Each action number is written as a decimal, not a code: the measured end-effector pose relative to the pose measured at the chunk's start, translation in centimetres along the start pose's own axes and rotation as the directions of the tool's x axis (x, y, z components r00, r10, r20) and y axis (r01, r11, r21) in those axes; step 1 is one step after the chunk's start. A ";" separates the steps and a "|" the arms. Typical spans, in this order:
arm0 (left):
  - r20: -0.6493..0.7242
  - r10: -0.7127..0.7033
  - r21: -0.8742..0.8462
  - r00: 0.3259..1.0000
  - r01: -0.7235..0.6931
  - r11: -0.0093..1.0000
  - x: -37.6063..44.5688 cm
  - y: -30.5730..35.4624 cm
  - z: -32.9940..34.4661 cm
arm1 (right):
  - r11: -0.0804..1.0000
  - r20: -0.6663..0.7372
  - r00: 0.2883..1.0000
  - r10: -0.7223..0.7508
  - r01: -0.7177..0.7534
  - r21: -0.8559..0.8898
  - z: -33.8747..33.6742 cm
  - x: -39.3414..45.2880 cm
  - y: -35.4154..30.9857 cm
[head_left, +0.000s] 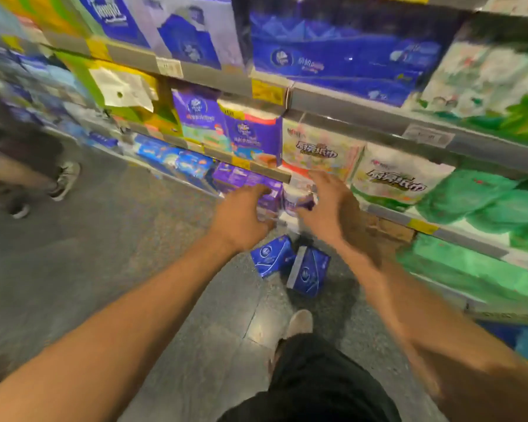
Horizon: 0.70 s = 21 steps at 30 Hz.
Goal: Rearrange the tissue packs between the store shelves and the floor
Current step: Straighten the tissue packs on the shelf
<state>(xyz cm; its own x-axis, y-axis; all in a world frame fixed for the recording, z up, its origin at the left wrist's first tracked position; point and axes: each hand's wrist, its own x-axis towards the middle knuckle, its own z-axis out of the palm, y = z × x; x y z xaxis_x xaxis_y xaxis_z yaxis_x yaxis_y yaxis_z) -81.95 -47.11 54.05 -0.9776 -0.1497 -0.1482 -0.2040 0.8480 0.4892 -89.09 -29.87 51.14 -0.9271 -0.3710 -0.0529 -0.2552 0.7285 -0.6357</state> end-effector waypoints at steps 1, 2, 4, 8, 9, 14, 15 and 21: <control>0.042 -0.033 -0.018 0.999 0.034 0.999 0.9 -1.2 1.1 | 0.998 0.028 0.998 0.047 -0.048 0.029 1.8 1.0 0.8; 0.080 -0.059 -0.036 0.995 0.062 0.997 1.9 -2.4 2.2 | 0.995 0.058 0.994 0.095 -0.096 0.022 3.6 1.8 1.5; 0.140 -0.105 -0.083 0.985 0.118 0.990 3.7 -4.8 4.7 | 0.986 0.121 0.979 0.166 -0.162 -0.045 7.2 3.2 3.3; 0.242 -0.184 -0.118 0.953 0.217 0.969 7.1 -10.0 10.2 | 0.938 0.193 0.919 0.343 -0.346 -0.020 14.1 5.4 7.6; 0.269 -0.179 -0.127 0.946 0.219 0.967 7.9 -11.4 11.9 | 0.916 0.201 0.896 0.395 -0.402 -0.007 16.0 5.8 9.0; 0.407 -0.032 -0.120 0.913 0.088 0.989 12.8 -18.9 24.1 | 0.766 0.209 0.750 0.627 -0.643 0.009 27.2 6.6 18.7; 0.430 0.000 -0.102 0.903 0.049 0.994 14.0 -20.4 27.4 | 0.729 0.195 0.717 0.670 -0.684 0.011 29.7 6.5 21.2; 0.580 0.026 -0.080 0.814 0.026 0.996 16.8 -27.9 48.9 | 0.623 0.184 0.615 0.767 -0.782 0.017 44.5 5.3 36.1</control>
<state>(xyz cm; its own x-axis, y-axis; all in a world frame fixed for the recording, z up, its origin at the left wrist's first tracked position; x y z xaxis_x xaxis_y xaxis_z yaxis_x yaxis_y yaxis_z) -90.11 -48.41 -4.16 -0.7707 0.1946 -0.6067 -0.2324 0.8007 0.5522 -90.97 -31.16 -6.33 -0.7150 0.2245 -0.6621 0.5709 0.7342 -0.3675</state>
